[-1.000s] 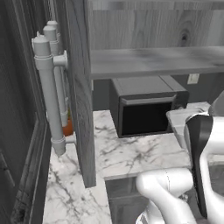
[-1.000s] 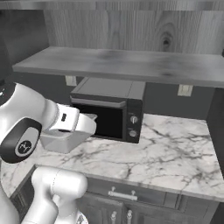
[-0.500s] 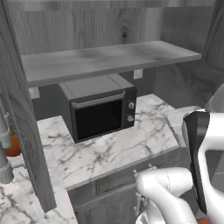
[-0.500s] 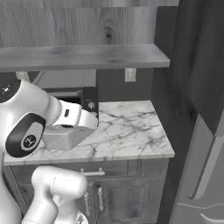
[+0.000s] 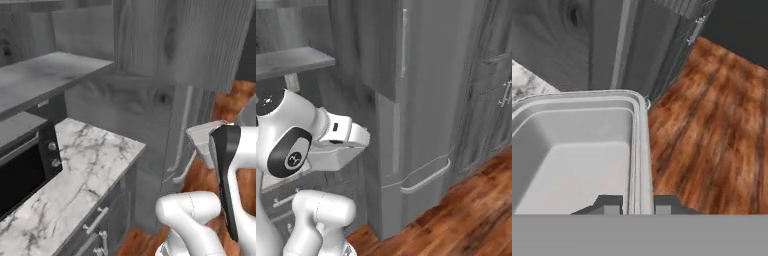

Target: Retrieve the tupperware and aluminum foil from the cabinet and place them on the dining counter near the plate with lemon wedge and carrot to prepare for storing leftovers.

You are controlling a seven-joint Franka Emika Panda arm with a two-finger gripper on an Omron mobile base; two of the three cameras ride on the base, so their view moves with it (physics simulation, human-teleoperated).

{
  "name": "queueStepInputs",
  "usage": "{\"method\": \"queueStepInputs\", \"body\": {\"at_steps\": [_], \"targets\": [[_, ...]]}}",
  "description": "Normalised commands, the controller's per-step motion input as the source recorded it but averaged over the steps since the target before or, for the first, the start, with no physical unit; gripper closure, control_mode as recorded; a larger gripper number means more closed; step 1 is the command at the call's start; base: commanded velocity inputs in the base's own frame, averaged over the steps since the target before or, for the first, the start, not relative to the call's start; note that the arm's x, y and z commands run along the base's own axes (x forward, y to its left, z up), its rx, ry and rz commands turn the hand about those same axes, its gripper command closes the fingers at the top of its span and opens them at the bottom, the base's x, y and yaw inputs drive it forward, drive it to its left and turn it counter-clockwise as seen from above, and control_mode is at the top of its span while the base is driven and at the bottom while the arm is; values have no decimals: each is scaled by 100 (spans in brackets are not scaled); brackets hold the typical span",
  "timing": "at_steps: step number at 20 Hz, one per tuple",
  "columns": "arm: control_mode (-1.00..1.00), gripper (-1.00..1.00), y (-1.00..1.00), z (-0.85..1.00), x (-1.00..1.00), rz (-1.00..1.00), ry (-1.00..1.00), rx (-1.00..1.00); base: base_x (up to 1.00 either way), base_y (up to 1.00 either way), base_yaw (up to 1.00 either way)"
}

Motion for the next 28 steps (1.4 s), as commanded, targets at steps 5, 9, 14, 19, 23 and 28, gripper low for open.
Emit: {"method": "queueStepInputs", "body": {"at_steps": [5,9,14,19,23,28], "targets": [[100,100,0,0,0,0,0,0,0,0,-100],[100,100,0,0,0,0,0,0,0,0,-100],[100,100,0,0,0,0,0,0,0,0,-97],[100,100,0,0,0,0,0,0,44,0,-72],[100,100,0,0,0,0,0,0,97,10,-47],[100,100,0,0,0,0,0,0,100,3,-20]]}}
